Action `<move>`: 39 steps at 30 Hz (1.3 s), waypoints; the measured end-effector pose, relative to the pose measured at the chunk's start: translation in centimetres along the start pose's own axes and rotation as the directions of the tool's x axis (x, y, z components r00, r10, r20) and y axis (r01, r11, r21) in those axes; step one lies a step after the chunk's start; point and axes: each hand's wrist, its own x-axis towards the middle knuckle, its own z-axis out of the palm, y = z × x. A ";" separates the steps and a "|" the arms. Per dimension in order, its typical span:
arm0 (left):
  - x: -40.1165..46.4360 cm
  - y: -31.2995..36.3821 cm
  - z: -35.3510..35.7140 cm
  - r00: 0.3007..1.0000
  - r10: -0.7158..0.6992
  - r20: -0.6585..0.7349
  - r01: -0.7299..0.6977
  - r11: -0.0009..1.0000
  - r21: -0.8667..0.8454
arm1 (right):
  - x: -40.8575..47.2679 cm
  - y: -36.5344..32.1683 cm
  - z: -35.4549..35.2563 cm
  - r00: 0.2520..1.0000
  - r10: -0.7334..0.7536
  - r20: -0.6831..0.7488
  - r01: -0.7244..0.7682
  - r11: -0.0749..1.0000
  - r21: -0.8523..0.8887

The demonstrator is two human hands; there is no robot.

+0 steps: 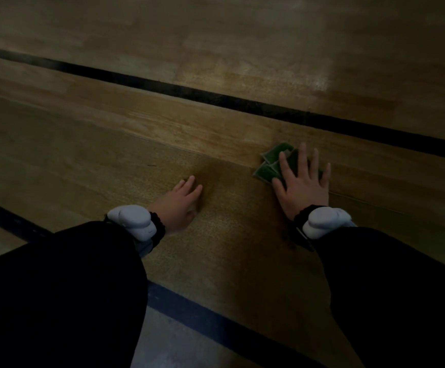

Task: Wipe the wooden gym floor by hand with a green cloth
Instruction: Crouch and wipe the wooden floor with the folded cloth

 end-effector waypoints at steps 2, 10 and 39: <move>0.1 -0.4 -0.1 0.999 -0.005 0.032 0.004 0.999 0.045 | 0.0 -0.2 0.1 1.000 0.024 0.005 -0.024 1.000 0.006; -0.7 -6.0 -1.0 0.984 -0.172 0.052 0.173 0.985 -0.018 | 0.1 -0.6 0.1 0.998 0.055 -0.007 -0.055 0.998 0.010; -1.7 -8.5 1.5 0.963 -0.258 0.081 0.260 0.965 -0.019 | -12.4 -15.7 7.8 0.607 -0.765 0.217 0.790 0.610 -0.060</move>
